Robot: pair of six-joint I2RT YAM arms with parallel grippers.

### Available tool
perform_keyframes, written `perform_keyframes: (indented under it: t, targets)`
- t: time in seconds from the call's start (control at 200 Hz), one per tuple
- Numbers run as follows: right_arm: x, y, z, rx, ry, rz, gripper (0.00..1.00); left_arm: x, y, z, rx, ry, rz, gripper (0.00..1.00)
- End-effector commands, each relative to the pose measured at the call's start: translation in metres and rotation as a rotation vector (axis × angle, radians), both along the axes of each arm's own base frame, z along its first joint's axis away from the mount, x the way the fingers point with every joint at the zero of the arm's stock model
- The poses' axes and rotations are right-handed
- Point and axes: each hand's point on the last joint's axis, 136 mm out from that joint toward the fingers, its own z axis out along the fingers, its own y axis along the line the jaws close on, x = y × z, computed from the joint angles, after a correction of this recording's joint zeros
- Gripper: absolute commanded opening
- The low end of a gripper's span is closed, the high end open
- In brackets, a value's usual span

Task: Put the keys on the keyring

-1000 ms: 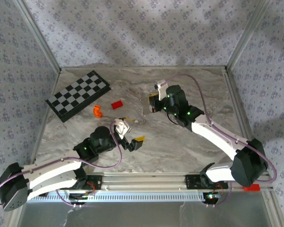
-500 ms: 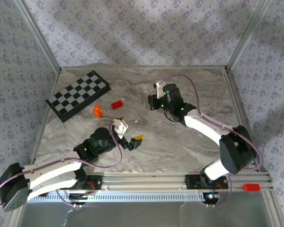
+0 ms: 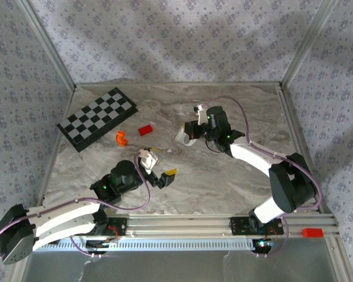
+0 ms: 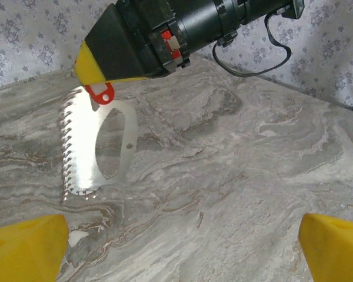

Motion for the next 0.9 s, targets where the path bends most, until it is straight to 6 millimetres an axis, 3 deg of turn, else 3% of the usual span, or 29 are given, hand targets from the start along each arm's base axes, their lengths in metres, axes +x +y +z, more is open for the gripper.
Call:
perform_keyframes:
  t: [0.0,0.335,0.645,0.895]
  targets:
    - [-0.014,0.004,-0.009,0.041,0.058,0.058,0.00,0.004,0.001,0.009,-0.034,-0.006,0.021,0.99]
    - [-0.046,0.004,-0.019,0.037,0.123,0.148,0.00,0.006,-0.004,0.006,-0.034,0.009,0.017,1.00]
    - [-0.091,0.008,-0.056,-0.007,0.261,0.249,0.00,0.004,0.001,0.005,-0.038,0.017,0.026,1.00]
    - [-0.107,0.007,-0.071,-0.026,0.294,0.251,0.00,0.002,0.000,0.008,-0.041,0.013,0.015,1.00]
